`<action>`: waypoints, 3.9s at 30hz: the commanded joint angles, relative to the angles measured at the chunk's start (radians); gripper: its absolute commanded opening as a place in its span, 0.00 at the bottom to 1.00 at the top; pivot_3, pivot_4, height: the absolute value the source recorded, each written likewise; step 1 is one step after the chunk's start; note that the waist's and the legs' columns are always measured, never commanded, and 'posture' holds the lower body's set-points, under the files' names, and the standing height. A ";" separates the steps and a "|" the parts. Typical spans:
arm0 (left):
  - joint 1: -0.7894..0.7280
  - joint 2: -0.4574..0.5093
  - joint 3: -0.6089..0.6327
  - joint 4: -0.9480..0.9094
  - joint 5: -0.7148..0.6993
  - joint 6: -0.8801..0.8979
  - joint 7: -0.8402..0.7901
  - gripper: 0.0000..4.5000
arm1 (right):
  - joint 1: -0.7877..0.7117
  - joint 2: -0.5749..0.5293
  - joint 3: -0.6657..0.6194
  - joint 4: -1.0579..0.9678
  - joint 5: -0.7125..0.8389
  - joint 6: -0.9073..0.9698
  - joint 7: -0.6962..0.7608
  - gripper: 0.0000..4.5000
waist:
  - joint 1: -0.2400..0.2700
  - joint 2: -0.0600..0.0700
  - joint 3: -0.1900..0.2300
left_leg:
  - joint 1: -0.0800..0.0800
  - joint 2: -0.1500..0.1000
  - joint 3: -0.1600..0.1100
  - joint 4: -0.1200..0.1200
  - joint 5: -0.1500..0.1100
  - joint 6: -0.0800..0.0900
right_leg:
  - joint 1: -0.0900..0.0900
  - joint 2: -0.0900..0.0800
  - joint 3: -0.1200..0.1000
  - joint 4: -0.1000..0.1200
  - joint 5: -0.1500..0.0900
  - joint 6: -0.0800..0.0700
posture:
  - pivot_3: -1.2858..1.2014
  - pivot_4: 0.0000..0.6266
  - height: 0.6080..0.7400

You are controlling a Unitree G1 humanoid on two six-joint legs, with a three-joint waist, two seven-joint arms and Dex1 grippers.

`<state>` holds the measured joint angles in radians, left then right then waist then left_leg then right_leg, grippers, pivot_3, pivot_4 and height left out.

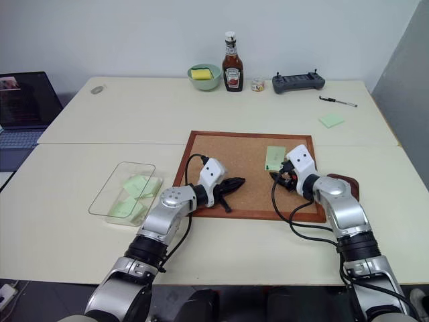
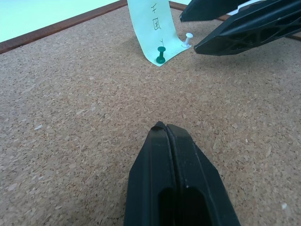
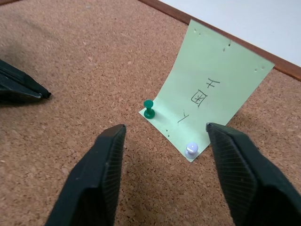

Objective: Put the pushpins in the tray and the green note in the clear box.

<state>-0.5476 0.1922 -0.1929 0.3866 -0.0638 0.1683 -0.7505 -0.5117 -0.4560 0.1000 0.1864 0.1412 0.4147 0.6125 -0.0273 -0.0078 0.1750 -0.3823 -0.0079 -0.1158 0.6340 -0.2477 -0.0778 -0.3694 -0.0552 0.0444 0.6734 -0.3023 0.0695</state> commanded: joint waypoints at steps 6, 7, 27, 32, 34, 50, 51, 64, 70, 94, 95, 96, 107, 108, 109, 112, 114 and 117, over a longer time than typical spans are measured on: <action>0.033 -0.009 -0.033 0.033 0.022 0.026 0.008 0.00 | -0.047 0.002 -0.014 0.043 -0.034 -0.069 -0.003 0.16 | 0.000 0.000 0.000 | 0.000 0.000 0.000 0.000 0.000 0.000 | 0.000 0.000 0.000 0.000 0.000 0.000 | 0.52 0.24 1.00; 0.034 -0.008 -0.033 0.032 0.022 0.026 0.008 0.00 | -0.048 0.002 -0.015 0.044 -0.035 -0.070 -0.001 0.12 | 0.000 0.000 0.000 | 0.000 0.000 0.000 0.000 0.000 0.000 | 0.000 0.000 0.000 0.000 0.000 0.000 | 0.52 0.24 1.00; 0.040 -0.004 -0.039 0.031 0.025 0.032 0.012 0.00 | -0.045 0.007 -0.069 -0.164 0.068 -0.021 0.063 0.01 | -0.002 0.000 0.000 | 0.000 0.000 0.000 0.000 0.000 0.000 | 0.000 0.000 0.000 0.000 0.000 0.000 | 0.52 0.24 1.00; 0.043 -0.003 -0.042 0.031 0.028 0.032 0.011 0.00 | -0.030 -0.022 -0.096 -0.243 0.098 0.031 0.071 0.01 | -0.002 0.000 0.000 | 0.000 0.000 0.000 0.000 0.000 0.000 | 0.000 0.000 0.000 0.000 0.000 0.000 | 0.52 0.24 1.00; 0.045 -0.003 -0.043 0.029 0.027 0.033 0.011 0.00 | -0.009 -0.057 -0.132 -0.288 0.113 0.063 0.066 0.01 | -0.001 0.000 0.000 | 0.000 0.000 0.000 0.000 0.000 0.000 | 0.000 0.000 0.000 0.000 0.000 0.000 | 0.52 0.24 1.00; 0.025 -0.010 -0.060 0.067 0.031 0.009 -0.001 0.00 | 0.394 -0.435 -0.319 -0.425 0.054 0.114 0.127 0.01 | -0.001 0.003 -0.002 | 0.001 0.001 0.001 -0.004 0.000 0.000 | 0.002 0.000 0.000 -0.007 0.000 0.003 | 0.52 0.24 1.00; 0.023 -0.012 -0.061 0.070 0.032 0.007 -0.001 0.00 | 0.393 -0.430 -0.311 -0.417 0.044 0.113 0.116 0.01 | -0.001 0.004 -0.002 | 0.001 0.001 0.001 -0.004 0.000 0.000 | 0.003 0.000 0.000 -0.008 0.000 0.003 | 0.52 0.24 1.00; 0.029 -0.014 -0.057 0.069 0.039 0.002 -0.004 0.00 | 0.392 -0.446 -0.267 -0.357 -0.037 0.098 0.103 0.29 | 0.004 0.003 -0.002 | 0.001 0.000 0.001 -0.004 0.000 0.000 | 0.005 0.000 0.000 -0.011 0.001 0.003 | 0.52 0.24 1.00; 0.027 -0.016 -0.056 0.074 0.040 0.000 -0.005 0.00 | 0.383 -0.440 -0.305 -0.378 -0.015 0.131 0.106 0.59 | 0.004 0.003 -0.002 | 0.001 0.000 0.001 -0.004 0.000 0.000 | 0.005 0.000 0.000 -0.011 0.001 0.003 | 0.52 0.24 1.00; 0.047 -0.002 -0.044 0.037 0.034 0.022 0.001 0.00 | -0.063 0.035 0.046 -0.051 -0.006 0.021 0.013 0.71 | 0.001 0.004 -0.004 | 0.001 0.000 -0.001 -0.004 0.000 0.000 | 0.005 0.000 -0.001 -0.010 0.002 0.003 | 0.52 0.24 1.00; 0.048 -0.002 -0.044 0.035 0.034 0.023 0.003 0.00 | -0.072 0.042 0.050 -0.024 -0.015 0.004 0.012 0.71 | 0.000 0.004 -0.004 | 0.001 0.000 -0.002 -0.004 0.000 0.000 | 0.005 0.000 -0.001 -0.010 0.002 0.003 | 0.52 0.24 1.00; 0.050 -0.001 -0.043 0.032 0.034 0.025 0.003 0.00 | -0.080 0.050 0.052 0.003 -0.024 -0.011 0.010 0.71 | -0.001 0.004 -0.004 | 0.001 0.000 -0.002 -0.004 0.000 0.000 | 0.005 0.000 -0.001 -0.010 0.002 0.003 | 0.52 0.24 1.00; 0.057 0.008 -0.041 0.016 0.032 0.034 0.008 0.00 | -0.124 0.083 0.022 0.142 -0.044 -0.086 -0.003 0.31 | -0.004 0.004 -0.004 | 0.001 0.000 -0.001 -0.004 0.000 0.000 | 0.004 0.000 -0.001 -0.010 0.002 0.002 | 0.52 0.24 1.00; 0.057 0.009 -0.041 0.016 0.032 0.034 0.008 0.00 | -0.126 0.083 0.020 0.146 -0.044 -0.089 -0.004 0.28 | -0.004 0.004 -0.004 | 0.001 0.000 -0.001 -0.004 0.000 0.000 | 0.004 0.000 -0.001 -0.009 0.002 0.002 | 0.52 0.24 1.00; 0.057 0.009 -0.041 0.016 0.031 0.034 0.008 0.00 | -0.127 0.084 0.018 0.149 -0.044 -0.091 -0.003 0.22 | -0.004 0.004 -0.004 | 0.001 0.000 -0.001 -0.004 0.000 0.000 | 0.004 0.000 -0.001 -0.009 0.002 0.002 | 0.52 0.24 1.00; 0.057 0.009 -0.041 0.016 0.031 0.033 0.009 0.00 | -0.128 0.081 0.013 0.148 -0.042 -0.091 -0.001 0.09 | -0.004 0.004 -0.004 | 0.001 0.000 -0.001 -0.004 0.000 0.000 | 0.003 0.000 -0.001 -0.009 0.002 0.002 | 0.52 0.24 1.00; 0.057 0.009 -0.041 0.015 0.031 0.035 0.009 0.00 | -0.126 0.077 0.010 0.142 -0.040 -0.090 0.002 0.01 | -0.004 0.004 -0.004 | 0.001 0.000 -0.001 -0.004 0.000 0.000 | 0.003 0.000 -0.001 -0.009 0.002 0.002 | 0.52 0.24 1.00; 0.058 0.009 -0.042 0.016 0.031 0.035 0.009 0.00 | -0.122 0.075 0.007 0.125 -0.036 -0.085 0.006 0.01 | -0.004 0.004 -0.004 | 0.001 0.000 -0.001 -0.004 0.000 0.000 | 0.003 0.000 -0.001 -0.009 0.002 0.002 | 0.52 0.24 1.00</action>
<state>-0.5276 0.1982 -0.2063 0.3626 -0.0483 0.1671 -0.7347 -0.6141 -0.3713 0.1402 0.3517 0.0995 0.3396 0.6163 -0.0313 -0.0037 0.1713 -0.3816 -0.0076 -0.1163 0.6297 -0.2476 -0.0776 -0.3666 -0.0552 0.0438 0.6644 -0.3005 0.0719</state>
